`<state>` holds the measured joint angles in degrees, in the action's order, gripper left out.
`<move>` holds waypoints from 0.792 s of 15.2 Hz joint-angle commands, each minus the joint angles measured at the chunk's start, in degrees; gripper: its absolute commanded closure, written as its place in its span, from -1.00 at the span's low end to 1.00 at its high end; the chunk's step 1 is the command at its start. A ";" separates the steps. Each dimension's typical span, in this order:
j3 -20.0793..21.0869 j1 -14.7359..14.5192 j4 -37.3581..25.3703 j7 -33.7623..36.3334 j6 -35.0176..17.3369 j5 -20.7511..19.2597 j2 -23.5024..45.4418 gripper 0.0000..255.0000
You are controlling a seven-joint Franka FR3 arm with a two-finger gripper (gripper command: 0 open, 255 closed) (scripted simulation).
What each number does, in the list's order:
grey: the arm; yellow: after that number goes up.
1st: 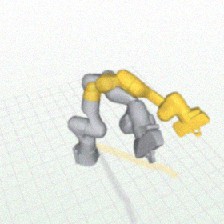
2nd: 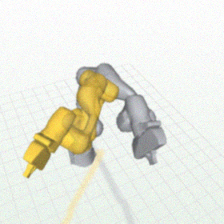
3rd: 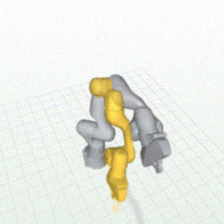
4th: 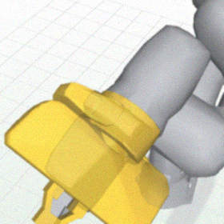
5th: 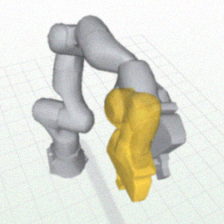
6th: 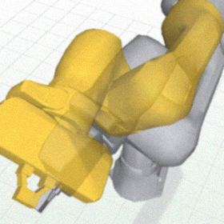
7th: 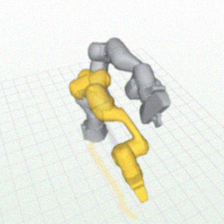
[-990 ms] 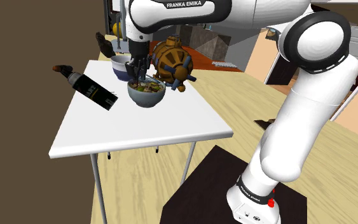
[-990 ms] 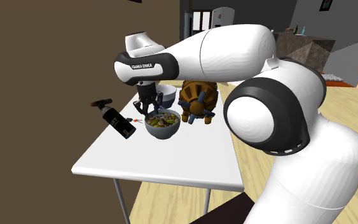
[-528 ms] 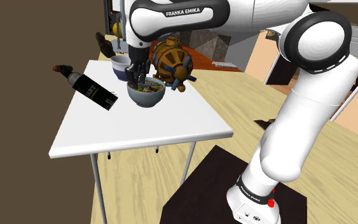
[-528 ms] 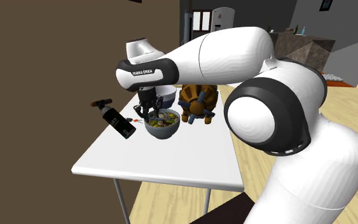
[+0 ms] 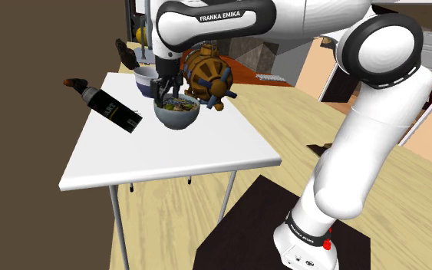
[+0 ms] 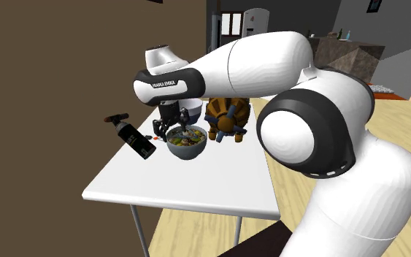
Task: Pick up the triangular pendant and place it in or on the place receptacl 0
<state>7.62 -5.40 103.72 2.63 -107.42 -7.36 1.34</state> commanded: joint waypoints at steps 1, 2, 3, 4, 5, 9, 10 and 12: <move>0.00 0.00 0.02 0.01 0.00 -0.01 0.02 -1.00; -0.01 0.01 -0.09 -0.01 0.03 -0.02 0.10 -1.00; 0.08 -0.08 -1.78 -0.07 1.90 0.07 -0.09 -1.00; 0.17 -0.18 -3.55 -0.13 3.80 0.13 -0.20 -1.00; 0.27 -0.29 -5.43 -0.17 5.71 0.18 -0.23 -1.00; 0.35 -0.37 -6.98 -0.20 7.23 0.20 -0.19 -1.00; 0.35 -0.37 -6.98 -0.20 7.23 0.20 -0.19 -1.00; 0.35 -0.37 -6.98 -0.20 7.23 0.20 -0.19 -1.00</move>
<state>7.97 -5.77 96.75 2.43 -100.21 -7.16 1.15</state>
